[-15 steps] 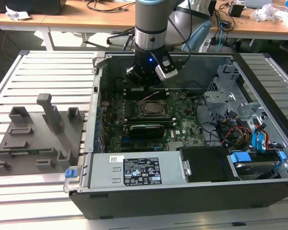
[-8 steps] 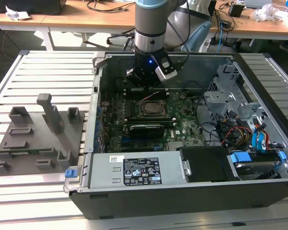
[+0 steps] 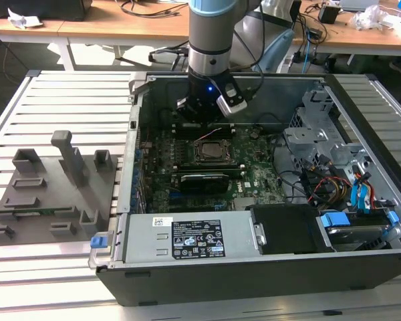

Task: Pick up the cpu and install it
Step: 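Install the first cpu locking lever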

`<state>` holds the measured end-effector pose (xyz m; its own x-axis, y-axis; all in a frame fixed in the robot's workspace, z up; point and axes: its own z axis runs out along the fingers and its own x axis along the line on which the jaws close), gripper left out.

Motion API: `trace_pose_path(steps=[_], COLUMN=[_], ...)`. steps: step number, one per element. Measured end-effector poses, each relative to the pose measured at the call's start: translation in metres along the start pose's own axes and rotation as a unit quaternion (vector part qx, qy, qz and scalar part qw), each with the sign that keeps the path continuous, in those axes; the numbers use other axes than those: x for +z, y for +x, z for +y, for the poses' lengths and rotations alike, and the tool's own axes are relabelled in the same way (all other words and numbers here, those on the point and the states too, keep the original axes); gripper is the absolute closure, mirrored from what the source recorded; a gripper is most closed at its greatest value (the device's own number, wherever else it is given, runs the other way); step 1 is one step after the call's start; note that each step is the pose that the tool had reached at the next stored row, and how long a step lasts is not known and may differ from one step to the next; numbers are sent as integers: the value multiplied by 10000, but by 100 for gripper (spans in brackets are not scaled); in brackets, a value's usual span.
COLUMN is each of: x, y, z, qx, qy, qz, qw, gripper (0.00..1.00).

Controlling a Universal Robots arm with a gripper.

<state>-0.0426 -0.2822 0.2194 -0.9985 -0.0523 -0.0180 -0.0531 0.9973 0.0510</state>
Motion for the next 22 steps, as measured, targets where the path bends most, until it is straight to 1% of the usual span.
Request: trace_pose_path(steps=[5, 11, 16, 22], x=[45, 81, 118, 146], y=[-48, -86, -189, -274], z=[-5, -9, -14, -17], qx=[-1, 0, -1, -2], qy=[5, 32, 57, 84], qz=[0, 2, 3, 5], qw=[10000, 10000, 10000, 10000], gripper=[89, 89, 89, 89])
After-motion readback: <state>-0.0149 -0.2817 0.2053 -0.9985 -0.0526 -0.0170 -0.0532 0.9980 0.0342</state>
